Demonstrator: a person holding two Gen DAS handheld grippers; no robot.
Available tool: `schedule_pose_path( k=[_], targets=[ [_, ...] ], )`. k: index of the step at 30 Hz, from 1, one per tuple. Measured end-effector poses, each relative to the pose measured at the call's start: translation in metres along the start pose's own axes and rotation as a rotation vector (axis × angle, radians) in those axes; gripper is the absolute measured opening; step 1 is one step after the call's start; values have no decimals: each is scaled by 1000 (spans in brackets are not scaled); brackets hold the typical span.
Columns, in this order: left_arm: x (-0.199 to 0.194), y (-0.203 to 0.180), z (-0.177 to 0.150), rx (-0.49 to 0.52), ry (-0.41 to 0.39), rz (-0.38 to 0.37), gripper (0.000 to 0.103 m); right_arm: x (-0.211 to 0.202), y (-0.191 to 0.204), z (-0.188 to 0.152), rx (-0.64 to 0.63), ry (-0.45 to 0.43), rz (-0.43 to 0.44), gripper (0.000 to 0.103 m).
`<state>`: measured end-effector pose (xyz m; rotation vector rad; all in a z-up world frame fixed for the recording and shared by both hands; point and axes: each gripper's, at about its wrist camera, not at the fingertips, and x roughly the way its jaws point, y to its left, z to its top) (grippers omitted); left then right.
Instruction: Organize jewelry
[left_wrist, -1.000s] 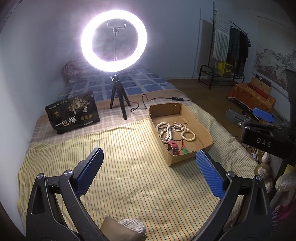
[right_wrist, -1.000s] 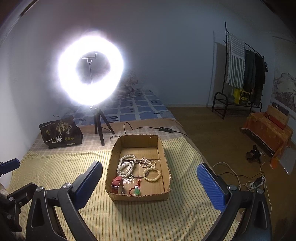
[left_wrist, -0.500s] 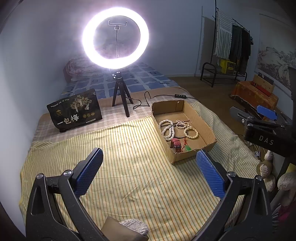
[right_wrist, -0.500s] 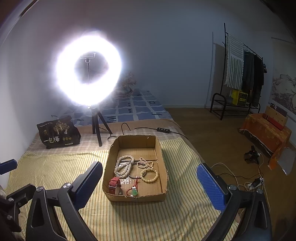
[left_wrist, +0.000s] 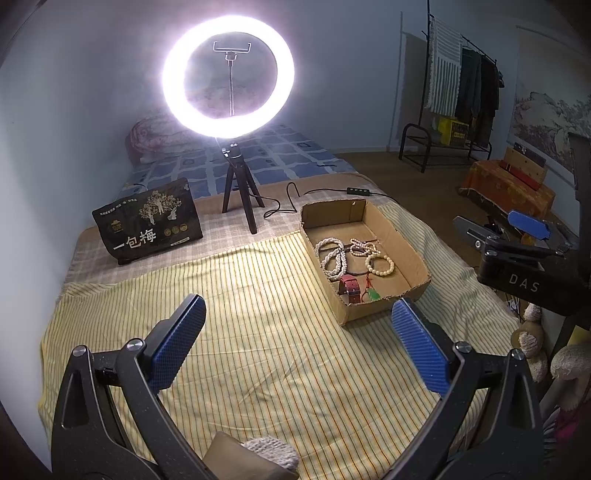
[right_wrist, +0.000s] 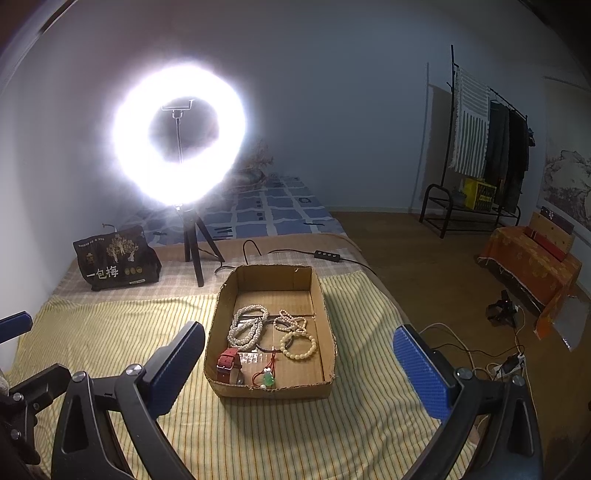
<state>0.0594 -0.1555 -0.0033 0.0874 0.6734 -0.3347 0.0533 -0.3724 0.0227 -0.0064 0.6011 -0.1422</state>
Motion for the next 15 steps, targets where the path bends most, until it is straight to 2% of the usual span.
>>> schedule_pose_path(
  k=[15],
  targets=[
    [0,0,0,0,1,-1,103,0,1,-1,-2,5,1,103]
  ],
)
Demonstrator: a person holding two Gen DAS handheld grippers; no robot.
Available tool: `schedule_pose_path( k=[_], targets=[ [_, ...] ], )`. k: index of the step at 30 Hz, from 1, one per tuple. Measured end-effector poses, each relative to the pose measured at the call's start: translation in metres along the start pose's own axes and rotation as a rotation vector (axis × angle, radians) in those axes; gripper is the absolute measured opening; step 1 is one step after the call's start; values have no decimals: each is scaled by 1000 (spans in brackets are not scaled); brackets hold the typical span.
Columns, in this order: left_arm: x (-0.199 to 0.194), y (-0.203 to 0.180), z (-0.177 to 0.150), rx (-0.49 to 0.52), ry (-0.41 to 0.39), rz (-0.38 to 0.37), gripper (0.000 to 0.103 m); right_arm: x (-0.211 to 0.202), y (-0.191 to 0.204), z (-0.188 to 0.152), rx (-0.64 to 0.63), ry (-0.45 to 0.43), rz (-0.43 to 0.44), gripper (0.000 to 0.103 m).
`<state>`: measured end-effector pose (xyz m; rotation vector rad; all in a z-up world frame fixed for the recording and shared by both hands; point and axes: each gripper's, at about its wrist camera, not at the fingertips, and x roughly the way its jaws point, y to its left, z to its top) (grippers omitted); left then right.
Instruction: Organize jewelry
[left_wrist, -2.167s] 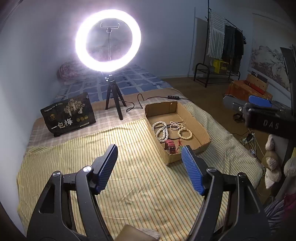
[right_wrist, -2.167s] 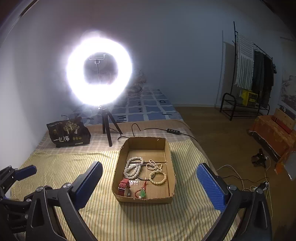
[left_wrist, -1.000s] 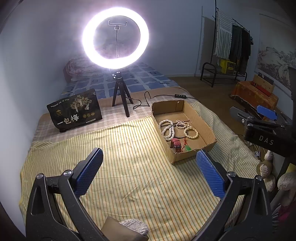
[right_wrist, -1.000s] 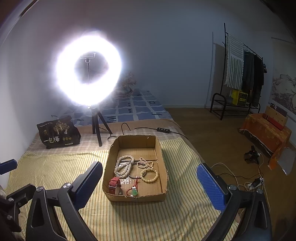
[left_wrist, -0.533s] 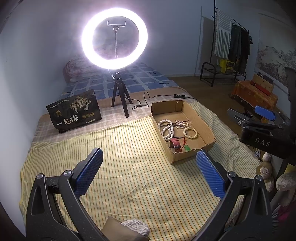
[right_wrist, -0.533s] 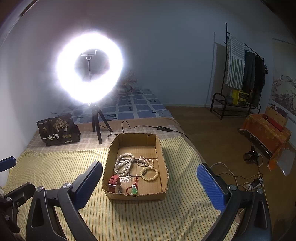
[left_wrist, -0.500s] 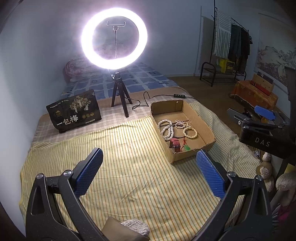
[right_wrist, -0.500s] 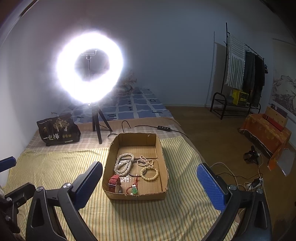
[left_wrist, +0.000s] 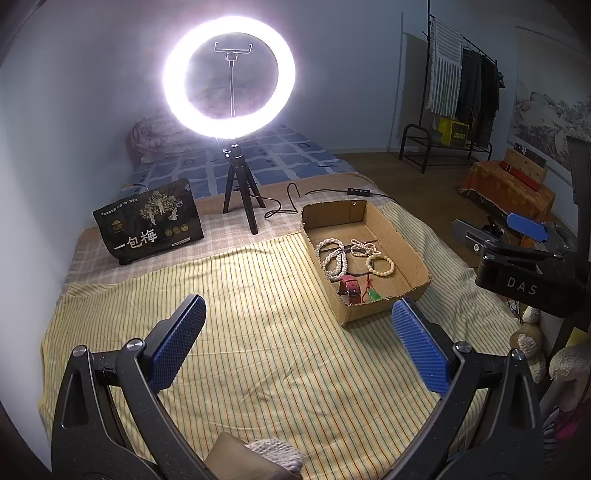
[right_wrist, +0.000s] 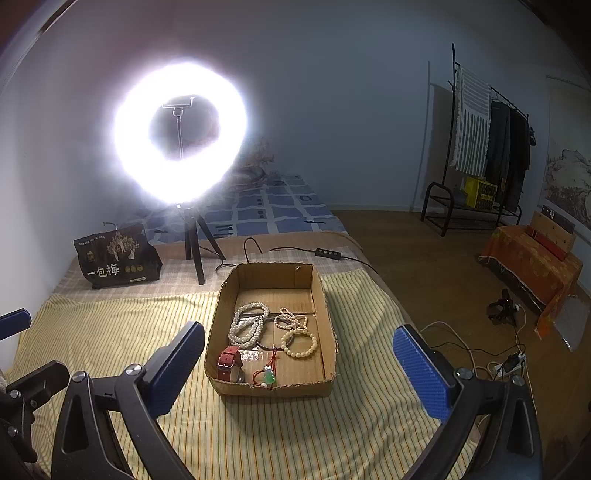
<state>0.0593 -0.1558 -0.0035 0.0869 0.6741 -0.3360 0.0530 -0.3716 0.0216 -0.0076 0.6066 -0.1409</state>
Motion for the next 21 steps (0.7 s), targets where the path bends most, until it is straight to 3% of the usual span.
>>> schedule_pose_path(
  k=[21],
  targets=[
    [-1,-1,0,-4,-1,-1,103,1,0,-5,-10,8,5,103]
  ],
)
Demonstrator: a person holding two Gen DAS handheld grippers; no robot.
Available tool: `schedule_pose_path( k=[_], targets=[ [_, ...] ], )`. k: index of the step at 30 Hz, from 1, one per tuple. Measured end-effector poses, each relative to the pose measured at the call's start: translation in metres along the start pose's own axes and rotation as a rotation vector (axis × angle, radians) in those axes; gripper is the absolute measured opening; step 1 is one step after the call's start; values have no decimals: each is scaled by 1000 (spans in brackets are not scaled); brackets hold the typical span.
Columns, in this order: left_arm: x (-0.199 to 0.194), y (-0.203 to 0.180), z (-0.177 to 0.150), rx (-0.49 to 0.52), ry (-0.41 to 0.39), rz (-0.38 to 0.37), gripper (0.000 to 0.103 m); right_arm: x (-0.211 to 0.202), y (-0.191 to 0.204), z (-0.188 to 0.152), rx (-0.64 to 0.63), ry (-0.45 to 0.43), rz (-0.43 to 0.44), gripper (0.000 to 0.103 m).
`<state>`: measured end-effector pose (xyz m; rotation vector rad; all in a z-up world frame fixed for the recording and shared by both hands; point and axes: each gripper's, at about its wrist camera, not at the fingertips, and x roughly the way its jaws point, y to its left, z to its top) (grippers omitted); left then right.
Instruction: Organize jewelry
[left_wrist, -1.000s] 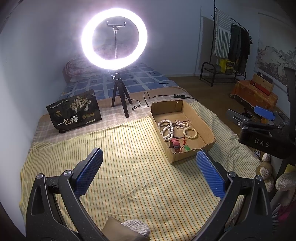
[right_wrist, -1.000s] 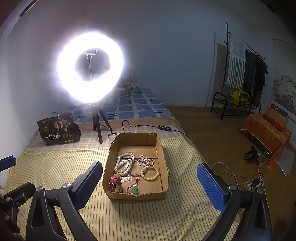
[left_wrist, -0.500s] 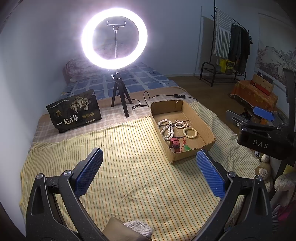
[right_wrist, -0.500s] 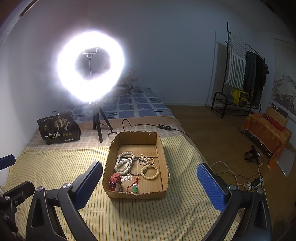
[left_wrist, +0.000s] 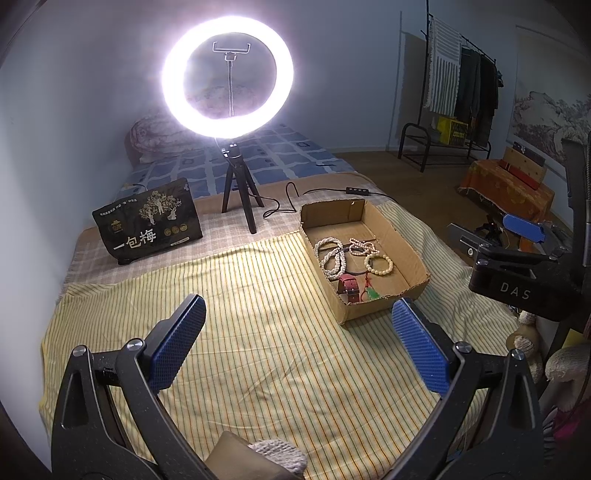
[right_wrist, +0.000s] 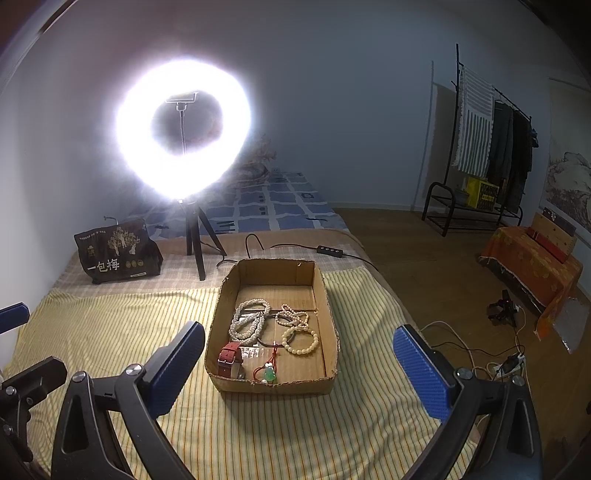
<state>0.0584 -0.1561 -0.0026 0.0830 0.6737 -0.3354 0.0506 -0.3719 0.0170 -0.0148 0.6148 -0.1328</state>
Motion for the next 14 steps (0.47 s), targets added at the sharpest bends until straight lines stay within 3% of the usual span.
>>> schedule_pose_path(
  k=[14],
  targets=[
    [-4,0,1,20,-25,29,103,1,1,1,-1,2,-1,103]
  ],
)
